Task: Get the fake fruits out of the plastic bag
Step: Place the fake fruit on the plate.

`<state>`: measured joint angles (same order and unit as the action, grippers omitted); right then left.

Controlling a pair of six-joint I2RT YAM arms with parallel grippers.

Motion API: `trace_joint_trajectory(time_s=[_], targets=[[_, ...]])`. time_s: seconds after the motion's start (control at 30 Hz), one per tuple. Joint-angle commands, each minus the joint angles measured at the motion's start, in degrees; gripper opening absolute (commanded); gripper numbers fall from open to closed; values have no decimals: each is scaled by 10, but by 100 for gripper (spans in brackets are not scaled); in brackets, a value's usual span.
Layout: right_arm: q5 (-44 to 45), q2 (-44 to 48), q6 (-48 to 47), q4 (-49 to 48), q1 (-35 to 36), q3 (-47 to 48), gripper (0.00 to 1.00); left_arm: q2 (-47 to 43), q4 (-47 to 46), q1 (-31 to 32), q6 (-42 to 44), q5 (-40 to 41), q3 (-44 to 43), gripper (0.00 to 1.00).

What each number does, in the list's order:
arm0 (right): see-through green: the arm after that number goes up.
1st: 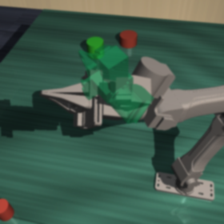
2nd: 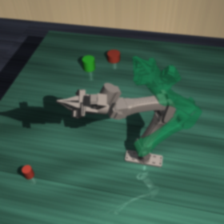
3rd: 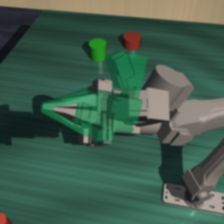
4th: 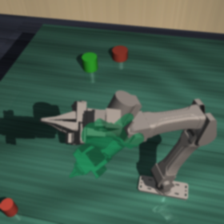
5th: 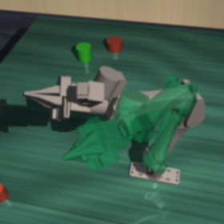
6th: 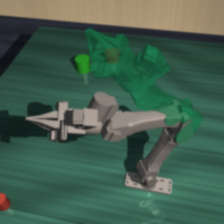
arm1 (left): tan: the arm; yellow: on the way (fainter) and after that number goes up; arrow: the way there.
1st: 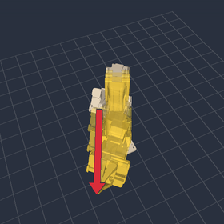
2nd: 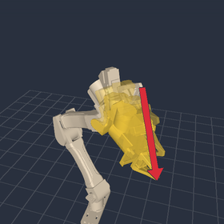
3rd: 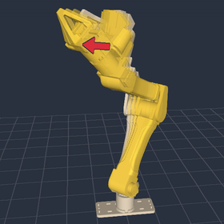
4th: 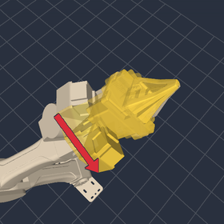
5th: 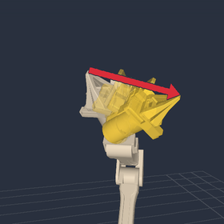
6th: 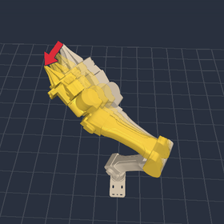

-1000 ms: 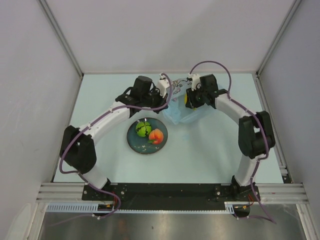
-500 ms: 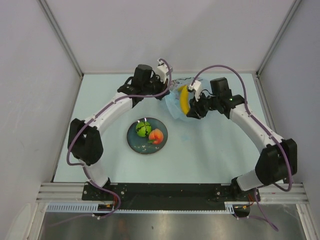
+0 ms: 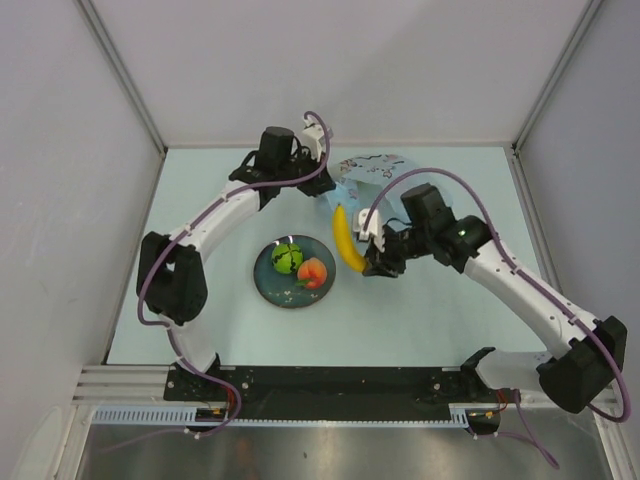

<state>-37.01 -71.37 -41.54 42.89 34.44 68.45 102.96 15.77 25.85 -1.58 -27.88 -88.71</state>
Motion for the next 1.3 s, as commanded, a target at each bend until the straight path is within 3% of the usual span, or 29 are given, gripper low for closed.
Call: trace_joint_trajectory(time_s=[0.0, 0.1, 0.17, 0.3, 0.4, 0.73, 0.93, 1.27], targets=[[28, 2, 43, -4, 97, -25, 7, -37, 8, -7, -7, -18, -11, 0], [63, -44, 106, -57, 176, -26, 7, -57, 1, -9, 7, -24, 11, 2], [91, -67, 164, -148, 206, -23, 6, -72, 7, -9, 42, -20, 21, 2], [102, -145, 329, -242, 219, -2, 5, -106, 22, -9, 67, -2, 52, 2], [119, -187, 385, -304, 233, 2, 5, -137, 24, -9, 67, 10, 73, 2], [176, -294, 402, -357, 281, 86, 5, -198, 36, -9, 97, 34, 121, 0], [221, -362, 393, -355, 277, 130, 4, -203, 33, -9, 93, 20, 129, 0], [207, -411, 423, -343, 252, 153, 6, -208, 32, -9, 93, -3, 137, 0]])
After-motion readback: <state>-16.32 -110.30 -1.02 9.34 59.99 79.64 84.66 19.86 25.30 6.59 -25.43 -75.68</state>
